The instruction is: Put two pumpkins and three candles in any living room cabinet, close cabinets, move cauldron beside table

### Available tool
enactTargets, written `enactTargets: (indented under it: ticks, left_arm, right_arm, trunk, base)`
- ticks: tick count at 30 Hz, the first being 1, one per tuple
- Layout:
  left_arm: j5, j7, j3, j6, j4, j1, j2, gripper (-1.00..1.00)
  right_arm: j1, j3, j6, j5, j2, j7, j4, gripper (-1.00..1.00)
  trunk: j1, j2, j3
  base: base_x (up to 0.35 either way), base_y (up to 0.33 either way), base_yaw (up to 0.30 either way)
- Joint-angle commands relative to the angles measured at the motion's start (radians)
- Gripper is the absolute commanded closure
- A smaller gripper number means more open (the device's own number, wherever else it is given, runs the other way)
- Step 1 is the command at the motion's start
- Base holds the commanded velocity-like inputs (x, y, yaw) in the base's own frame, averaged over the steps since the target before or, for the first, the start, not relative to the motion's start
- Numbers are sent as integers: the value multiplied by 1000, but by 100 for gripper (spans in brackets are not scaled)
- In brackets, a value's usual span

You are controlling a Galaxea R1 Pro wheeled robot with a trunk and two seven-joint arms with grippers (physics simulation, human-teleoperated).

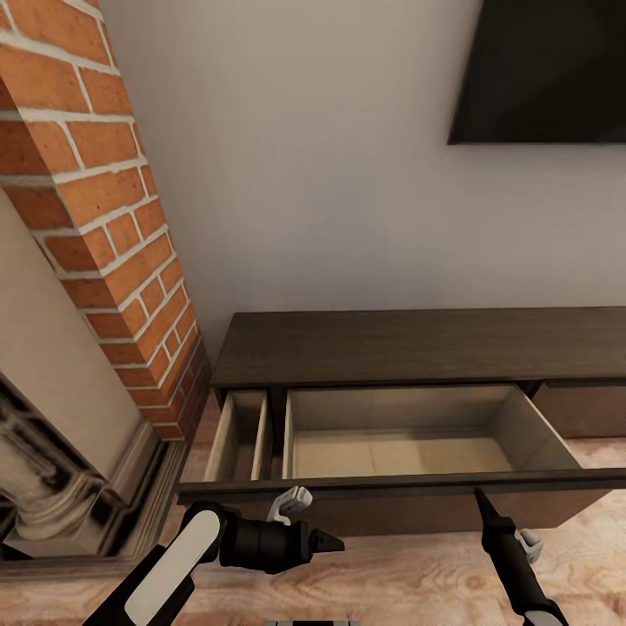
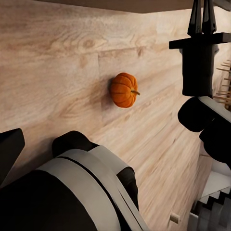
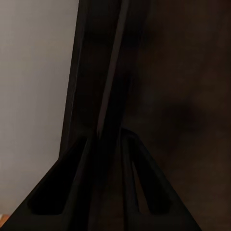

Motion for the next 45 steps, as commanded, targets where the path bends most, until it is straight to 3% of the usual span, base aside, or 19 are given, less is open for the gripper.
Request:
enactTargets:
  ticks: [1, 41, 42, 45]
  left_arm:
    - [11, 10, -2, 0, -1, -1, 1, -100]
    - [11, 10, -2, 0, -1, -1, 0, -100]
    - [11, 10, -2, 0, -1, -1, 0, -100]
    - [11, 10, -2, 0, -1, -1, 0, -100]
  right_arm:
    - [0, 19, 7, -2, 0, 3, 8, 100]
    - [0, 19, 7, -2, -1, 4, 8, 100]
    - [0, 19, 7, -2, 0, 4, 8, -100]
    - [0, 19, 7, -2, 0, 4, 8, -100]
  trunk:
    - [0, 0, -1]
    - [0, 0, -1]
    - [0, 0, -1]
    - [0, 0, -1]
  base:
    - [-10, 0, 0]
    - [-20, 0, 0]
    - [0, 0, 0]
    - [0, 0, 0]
